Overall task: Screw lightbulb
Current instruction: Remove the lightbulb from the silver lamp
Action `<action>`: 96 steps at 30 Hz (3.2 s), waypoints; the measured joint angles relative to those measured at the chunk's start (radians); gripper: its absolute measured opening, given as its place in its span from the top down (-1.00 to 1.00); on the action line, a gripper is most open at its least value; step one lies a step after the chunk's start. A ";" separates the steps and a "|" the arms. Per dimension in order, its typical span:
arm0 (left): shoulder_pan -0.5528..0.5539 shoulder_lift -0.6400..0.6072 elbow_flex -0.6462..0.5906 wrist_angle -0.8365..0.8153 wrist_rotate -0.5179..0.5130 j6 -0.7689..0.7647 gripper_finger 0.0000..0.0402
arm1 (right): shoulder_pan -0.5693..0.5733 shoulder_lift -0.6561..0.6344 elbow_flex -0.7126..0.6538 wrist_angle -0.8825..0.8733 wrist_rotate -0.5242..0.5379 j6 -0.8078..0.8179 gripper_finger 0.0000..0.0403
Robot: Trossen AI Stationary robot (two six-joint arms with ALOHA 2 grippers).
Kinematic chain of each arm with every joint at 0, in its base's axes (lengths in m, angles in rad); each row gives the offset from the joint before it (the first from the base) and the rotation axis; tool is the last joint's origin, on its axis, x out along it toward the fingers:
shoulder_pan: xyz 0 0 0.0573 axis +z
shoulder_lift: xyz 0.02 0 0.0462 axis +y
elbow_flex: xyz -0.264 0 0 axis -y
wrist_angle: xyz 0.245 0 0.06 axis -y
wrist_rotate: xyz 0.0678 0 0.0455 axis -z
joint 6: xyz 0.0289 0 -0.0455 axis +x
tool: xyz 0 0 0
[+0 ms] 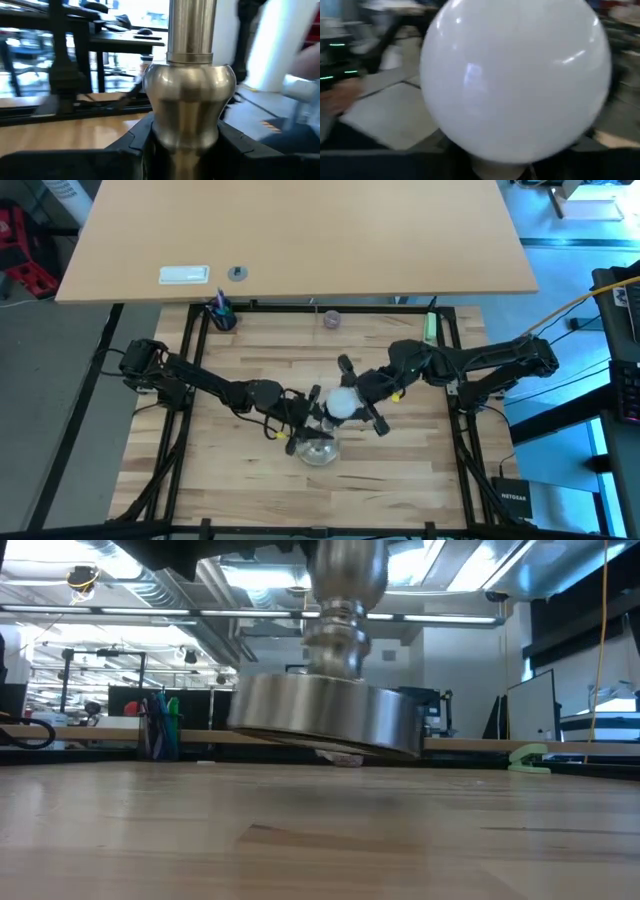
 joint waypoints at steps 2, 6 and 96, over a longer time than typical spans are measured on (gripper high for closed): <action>-0.001 0.000 0.000 0.001 -0.056 0.005 0.41 | 0.000 -0.013 0.000 -0.029 0.096 0.017 0.03; -0.013 -0.014 0.000 -0.026 -0.243 0.019 0.41 | 0.000 -0.086 0.000 -0.192 0.318 0.041 -0.45; -0.076 -0.030 0.003 -0.067 -0.843 0.060 0.41 | -0.003 -0.013 -0.003 0.046 0.565 0.121 0.20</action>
